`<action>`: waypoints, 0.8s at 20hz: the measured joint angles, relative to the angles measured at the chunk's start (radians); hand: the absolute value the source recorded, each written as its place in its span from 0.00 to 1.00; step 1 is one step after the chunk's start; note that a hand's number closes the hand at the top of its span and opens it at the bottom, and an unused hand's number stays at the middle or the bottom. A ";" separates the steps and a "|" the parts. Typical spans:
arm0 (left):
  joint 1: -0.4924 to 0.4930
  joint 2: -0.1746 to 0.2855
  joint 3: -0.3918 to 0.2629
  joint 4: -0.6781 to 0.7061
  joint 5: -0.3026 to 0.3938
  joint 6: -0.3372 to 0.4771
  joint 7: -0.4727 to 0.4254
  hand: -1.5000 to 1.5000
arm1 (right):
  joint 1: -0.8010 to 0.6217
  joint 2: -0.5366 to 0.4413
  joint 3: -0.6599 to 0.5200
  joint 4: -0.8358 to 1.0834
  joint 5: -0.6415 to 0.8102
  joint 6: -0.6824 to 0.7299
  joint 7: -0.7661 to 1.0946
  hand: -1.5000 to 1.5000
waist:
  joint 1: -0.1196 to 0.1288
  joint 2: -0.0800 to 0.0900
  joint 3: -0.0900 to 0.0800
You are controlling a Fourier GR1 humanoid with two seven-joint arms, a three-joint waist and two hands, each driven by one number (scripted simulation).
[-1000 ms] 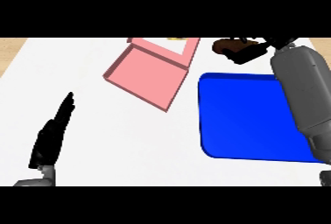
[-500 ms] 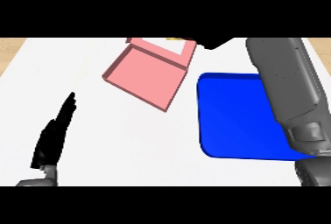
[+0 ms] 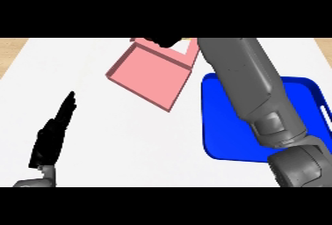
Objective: Pick the sweet potato from the tray and place it in the cardboard box
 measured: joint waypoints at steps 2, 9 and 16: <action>-0.003 -0.006 -0.003 0.000 -0.008 0.007 0.001 0.50 | -0.029 0.020 0.007 0.058 0.016 -0.019 0.006 1.00 | 0.004 0.002 0.000; -0.039 -0.014 -0.016 0.025 -0.021 0.001 0.001 0.50 | -0.089 0.056 0.077 0.248 0.001 -0.114 0.027 1.00 | 0.032 0.010 -0.001; -0.056 -0.024 -0.035 0.033 -0.033 -0.004 -0.015 0.50 | -0.103 0.063 0.097 0.380 -0.054 -0.181 0.060 0.00 | 0.066 0.020 -0.001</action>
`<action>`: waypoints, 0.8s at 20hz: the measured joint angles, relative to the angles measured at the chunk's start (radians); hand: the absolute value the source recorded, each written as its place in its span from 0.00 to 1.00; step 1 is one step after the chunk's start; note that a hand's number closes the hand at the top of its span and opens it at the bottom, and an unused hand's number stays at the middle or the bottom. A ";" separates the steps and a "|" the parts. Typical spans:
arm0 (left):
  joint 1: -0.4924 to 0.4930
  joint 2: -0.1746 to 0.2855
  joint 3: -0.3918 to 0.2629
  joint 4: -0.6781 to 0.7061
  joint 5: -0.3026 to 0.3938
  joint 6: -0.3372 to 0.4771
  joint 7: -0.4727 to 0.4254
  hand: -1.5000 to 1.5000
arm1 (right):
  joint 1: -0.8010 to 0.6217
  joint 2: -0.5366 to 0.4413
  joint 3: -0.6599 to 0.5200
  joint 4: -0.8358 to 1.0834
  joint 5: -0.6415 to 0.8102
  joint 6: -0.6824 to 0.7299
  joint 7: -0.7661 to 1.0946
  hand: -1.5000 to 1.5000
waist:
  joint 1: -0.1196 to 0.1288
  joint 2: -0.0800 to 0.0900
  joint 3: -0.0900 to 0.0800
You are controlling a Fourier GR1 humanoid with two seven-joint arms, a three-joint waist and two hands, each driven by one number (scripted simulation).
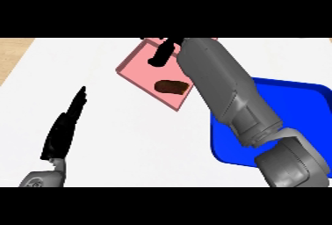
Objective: Pick the sweet potato from the tray and place it in the cardboard box
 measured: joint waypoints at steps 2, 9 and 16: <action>-0.012 0.002 0.003 0.003 0.005 -0.008 0.007 0.50 | 0.007 0.000 0.004 0.021 -0.021 -0.012 -0.014 0.00 | 0.005 0.000 0.000; -0.018 -0.009 -0.007 0.004 -0.007 0.001 0.001 0.50 | 0.026 0.001 -0.091 0.023 -0.156 -0.116 -0.071 0.00 | 0.014 0.005 0.001; -0.015 0.000 0.013 0.000 0.002 0.001 0.010 0.50 | 0.035 -0.015 -0.255 -0.001 -0.325 -0.155 -0.133 0.00 | -0.009 0.004 0.002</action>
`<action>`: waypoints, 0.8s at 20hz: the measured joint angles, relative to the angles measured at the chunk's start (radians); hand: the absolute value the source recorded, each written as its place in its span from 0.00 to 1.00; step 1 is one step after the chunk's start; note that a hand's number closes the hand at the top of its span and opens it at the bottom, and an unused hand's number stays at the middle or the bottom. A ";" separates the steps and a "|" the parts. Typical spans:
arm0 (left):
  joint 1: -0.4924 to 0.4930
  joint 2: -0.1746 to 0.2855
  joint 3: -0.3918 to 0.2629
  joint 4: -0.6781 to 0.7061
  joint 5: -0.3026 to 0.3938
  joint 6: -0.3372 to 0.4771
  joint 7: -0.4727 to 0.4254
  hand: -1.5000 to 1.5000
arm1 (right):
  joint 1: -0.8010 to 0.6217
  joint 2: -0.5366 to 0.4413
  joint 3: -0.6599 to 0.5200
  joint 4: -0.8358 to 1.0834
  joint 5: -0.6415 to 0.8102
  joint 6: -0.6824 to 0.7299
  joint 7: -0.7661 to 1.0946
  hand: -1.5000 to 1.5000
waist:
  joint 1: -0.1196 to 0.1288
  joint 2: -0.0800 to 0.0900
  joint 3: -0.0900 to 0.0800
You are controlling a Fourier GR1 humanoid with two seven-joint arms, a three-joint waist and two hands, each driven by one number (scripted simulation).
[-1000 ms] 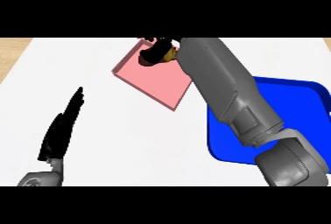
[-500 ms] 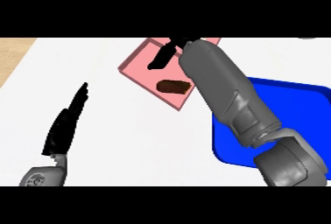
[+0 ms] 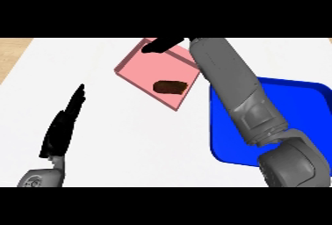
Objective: Pick the sweet potato from the tray and place it in the cardboard box
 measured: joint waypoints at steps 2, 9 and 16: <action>0.002 0.007 0.010 0.009 0.007 -0.006 -0.008 0.50 | 0.003 -0.029 -0.044 -0.004 -0.041 0.011 -0.017 0.00 | -0.006 0.001 0.000; 0.011 0.010 0.017 -0.004 0.012 -0.010 -0.002 0.50 | 0.030 -0.191 -0.143 0.011 -0.116 0.033 -0.030 0.00 | -0.014 0.003 0.000; 0.036 0.007 0.013 -0.018 0.009 -0.009 -0.016 0.50 | 0.088 -0.374 -0.193 0.034 -0.153 0.172 -0.071 0.00 | -0.010 0.007 0.002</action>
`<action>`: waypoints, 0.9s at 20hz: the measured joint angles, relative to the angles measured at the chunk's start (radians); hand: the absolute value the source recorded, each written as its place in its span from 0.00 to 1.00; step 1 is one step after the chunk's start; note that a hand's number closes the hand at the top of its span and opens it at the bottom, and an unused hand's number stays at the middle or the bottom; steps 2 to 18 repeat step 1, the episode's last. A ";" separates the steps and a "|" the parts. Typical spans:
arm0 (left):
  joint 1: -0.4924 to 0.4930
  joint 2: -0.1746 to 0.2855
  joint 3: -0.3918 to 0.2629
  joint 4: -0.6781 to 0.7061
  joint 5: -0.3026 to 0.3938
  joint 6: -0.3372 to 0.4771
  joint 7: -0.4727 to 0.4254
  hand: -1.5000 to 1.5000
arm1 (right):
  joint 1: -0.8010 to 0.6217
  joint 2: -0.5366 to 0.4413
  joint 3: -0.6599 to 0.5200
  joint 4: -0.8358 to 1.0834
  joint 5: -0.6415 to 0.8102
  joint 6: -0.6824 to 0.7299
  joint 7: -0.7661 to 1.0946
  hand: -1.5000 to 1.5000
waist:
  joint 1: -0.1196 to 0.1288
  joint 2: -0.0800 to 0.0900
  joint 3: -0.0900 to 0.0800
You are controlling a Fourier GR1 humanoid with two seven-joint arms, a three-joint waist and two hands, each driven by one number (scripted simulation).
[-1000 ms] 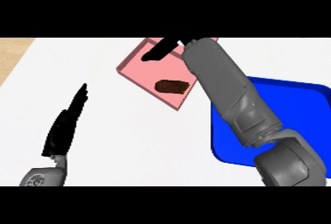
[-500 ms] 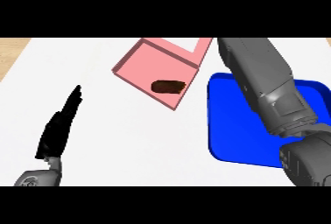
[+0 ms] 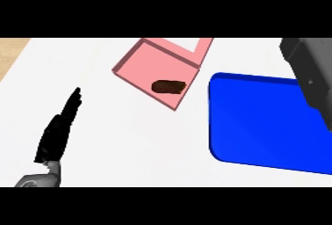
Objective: Pick the sweet potato from the tray and place it in the cardboard box
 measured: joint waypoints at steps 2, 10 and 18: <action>-0.008 0.004 0.006 0.001 0.003 -0.002 0.004 0.50 | 0.007 -0.023 -0.001 0.002 0.000 0.027 -0.008 0.00 | 0.000 0.001 0.000; -0.008 0.004 0.006 0.001 0.003 -0.002 0.004 0.50 | 0.007 -0.023 -0.001 0.002 0.000 0.027 -0.008 0.00 | 0.000 0.001 0.000; -0.008 0.004 0.006 0.001 0.003 -0.002 0.004 0.50 | 0.007 -0.023 -0.001 0.002 0.000 0.027 -0.008 0.00 | 0.000 0.001 0.000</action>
